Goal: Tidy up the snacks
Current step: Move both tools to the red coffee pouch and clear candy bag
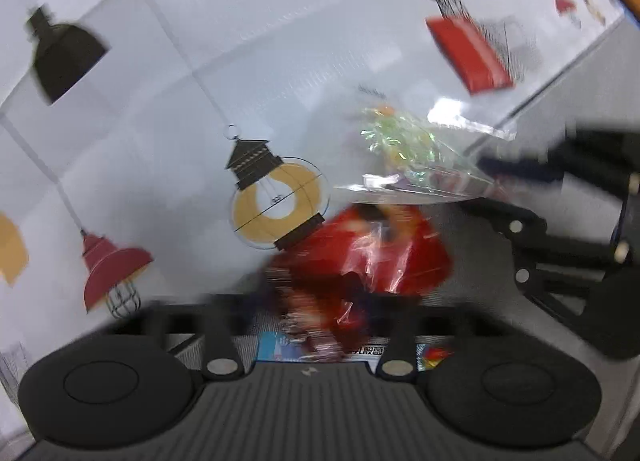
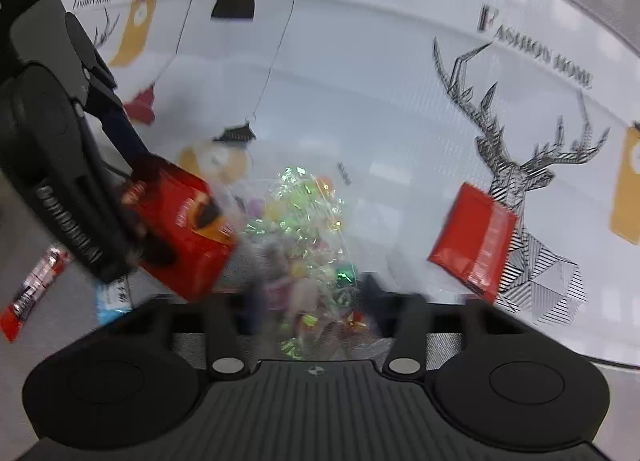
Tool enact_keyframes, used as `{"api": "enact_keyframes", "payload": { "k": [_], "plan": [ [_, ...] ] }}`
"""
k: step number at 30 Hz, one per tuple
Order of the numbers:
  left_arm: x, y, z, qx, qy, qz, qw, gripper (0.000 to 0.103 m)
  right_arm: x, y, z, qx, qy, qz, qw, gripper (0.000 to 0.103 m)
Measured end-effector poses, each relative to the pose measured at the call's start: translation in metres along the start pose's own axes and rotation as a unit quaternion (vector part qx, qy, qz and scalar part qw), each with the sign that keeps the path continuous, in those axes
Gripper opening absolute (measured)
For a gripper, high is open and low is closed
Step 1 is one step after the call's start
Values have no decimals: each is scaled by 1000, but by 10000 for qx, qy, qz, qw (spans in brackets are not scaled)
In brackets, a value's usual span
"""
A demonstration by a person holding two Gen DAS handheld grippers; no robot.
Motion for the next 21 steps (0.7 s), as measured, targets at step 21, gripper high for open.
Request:
{"api": "enact_keyframes", "payload": {
  "k": [21],
  "plan": [
    [153, 19, 5, 809, 844, 1164, 9863, 0, 153, 70, -30, -1926, 810, 736, 9752, 7]
  ]
}}
Point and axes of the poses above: each gripper's, at about its wrist camera, not at the fingertips, and x roughly against the way its jaws point, z to its right, y to its underside, the point moved 9 cm from there along -x, roughly the way its jaws point, and after that the axes turned 13 degrees about -y, right-handed, at the moved point
